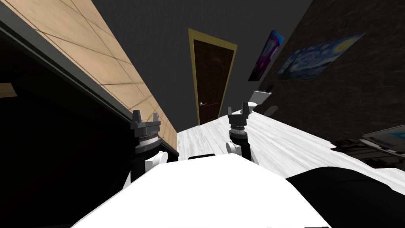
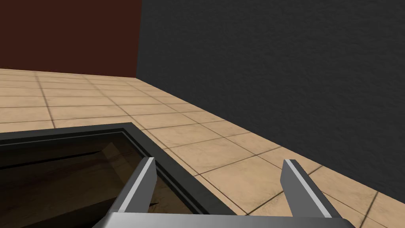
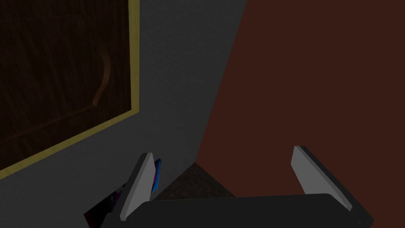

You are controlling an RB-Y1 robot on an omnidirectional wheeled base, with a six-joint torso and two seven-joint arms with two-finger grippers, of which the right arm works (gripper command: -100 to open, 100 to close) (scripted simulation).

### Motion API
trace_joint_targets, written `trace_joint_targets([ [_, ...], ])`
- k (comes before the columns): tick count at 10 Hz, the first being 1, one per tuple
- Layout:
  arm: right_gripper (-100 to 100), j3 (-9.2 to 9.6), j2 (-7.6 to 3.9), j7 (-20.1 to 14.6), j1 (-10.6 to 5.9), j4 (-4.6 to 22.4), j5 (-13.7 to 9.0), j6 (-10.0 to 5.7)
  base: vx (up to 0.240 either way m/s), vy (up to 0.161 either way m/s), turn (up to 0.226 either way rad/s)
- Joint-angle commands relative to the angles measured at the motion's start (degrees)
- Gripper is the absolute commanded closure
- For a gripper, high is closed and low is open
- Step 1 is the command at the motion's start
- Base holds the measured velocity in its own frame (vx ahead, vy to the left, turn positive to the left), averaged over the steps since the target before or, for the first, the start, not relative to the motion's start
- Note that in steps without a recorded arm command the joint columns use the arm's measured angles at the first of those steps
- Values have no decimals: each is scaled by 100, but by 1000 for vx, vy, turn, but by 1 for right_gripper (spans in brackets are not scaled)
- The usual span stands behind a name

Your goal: Pull the door open

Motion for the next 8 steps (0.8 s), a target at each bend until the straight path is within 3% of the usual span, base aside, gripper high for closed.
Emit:
trace_joint_targets([
  [1, -100, -22, -46, 7, -85, 194, -7, -17, 74, -177, 93],
  [8, -100, -110, -202, 36, -430, 984, -38, -85, 84, -60, 43],
])
